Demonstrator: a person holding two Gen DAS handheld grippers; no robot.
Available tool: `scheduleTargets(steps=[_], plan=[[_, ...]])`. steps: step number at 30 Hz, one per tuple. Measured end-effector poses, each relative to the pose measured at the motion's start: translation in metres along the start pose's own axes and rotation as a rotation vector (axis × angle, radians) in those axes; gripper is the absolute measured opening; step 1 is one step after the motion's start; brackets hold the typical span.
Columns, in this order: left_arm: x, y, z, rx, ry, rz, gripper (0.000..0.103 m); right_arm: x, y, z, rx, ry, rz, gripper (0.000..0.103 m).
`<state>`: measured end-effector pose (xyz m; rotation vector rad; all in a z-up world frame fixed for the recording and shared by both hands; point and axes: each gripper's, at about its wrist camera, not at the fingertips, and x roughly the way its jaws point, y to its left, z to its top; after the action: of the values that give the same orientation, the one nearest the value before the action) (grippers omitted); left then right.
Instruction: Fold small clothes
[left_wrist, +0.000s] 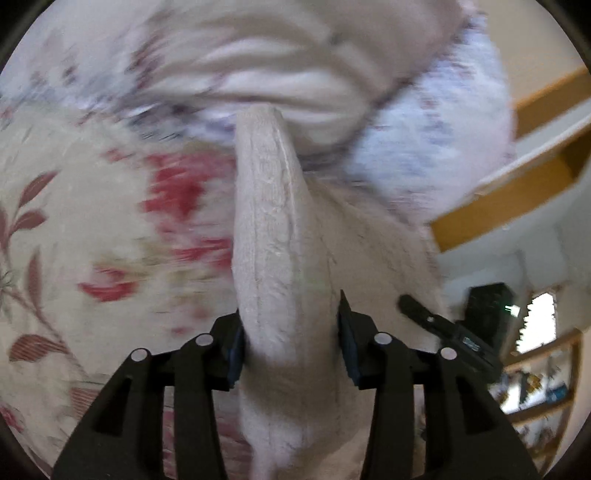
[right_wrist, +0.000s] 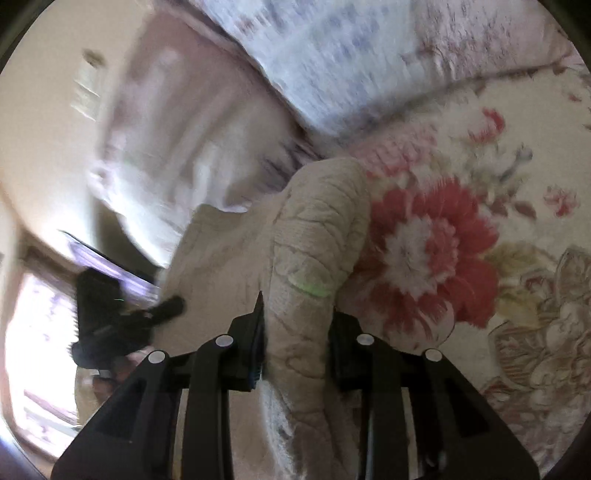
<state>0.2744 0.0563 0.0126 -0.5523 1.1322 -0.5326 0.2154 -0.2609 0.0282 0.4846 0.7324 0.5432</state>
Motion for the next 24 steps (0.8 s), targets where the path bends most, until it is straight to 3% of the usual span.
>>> scheduleTargets(steps=[3, 7, 9, 11, 14, 15, 16, 20, 24], plan=[[0.009, 0.011, -0.001, -0.03, -0.019, -0.016, 0.056, 0.007, -0.007, 0.003, 0.035, 0.019, -0.01, 0.038], [-0.001, -0.008, -0.003, 0.075, -0.094, 0.082, 0.069, -0.004, -0.017, 0.009, 0.074, 0.029, 0.0, 0.045], [-0.017, -0.02, -0.012, 0.15, -0.17, 0.129, 0.087, -0.018, -0.02, 0.012, 0.077, -0.03, 0.003, 0.045], [-0.031, -0.028, -0.02, 0.211, -0.232, 0.156, 0.094, -0.024, -0.021, 0.018, 0.084, -0.065, 0.006, 0.045], [-0.041, -0.036, -0.032, 0.269, -0.248, 0.16, 0.098, -0.021, -0.018, 0.02, 0.064, -0.07, 0.005, 0.044], [-0.043, -0.037, -0.035, 0.274, -0.248, 0.161, 0.099, -0.019, -0.014, 0.019, 0.04, -0.068, 0.005, 0.034], [-0.043, -0.038, -0.039, 0.28, -0.246, 0.164, 0.099, -0.013, -0.007, 0.02, 0.006, -0.067, -0.007, 0.015], [-0.041, -0.045, -0.049, 0.328, -0.248, 0.211, 0.101, -0.005, 0.013, 0.024, -0.141, -0.13, -0.183, 0.009], [-0.038, -0.056, -0.059, 0.403, -0.276, 0.293, 0.101, 0.004, -0.007, 0.027, -0.065, -0.116, -0.287, 0.008]])
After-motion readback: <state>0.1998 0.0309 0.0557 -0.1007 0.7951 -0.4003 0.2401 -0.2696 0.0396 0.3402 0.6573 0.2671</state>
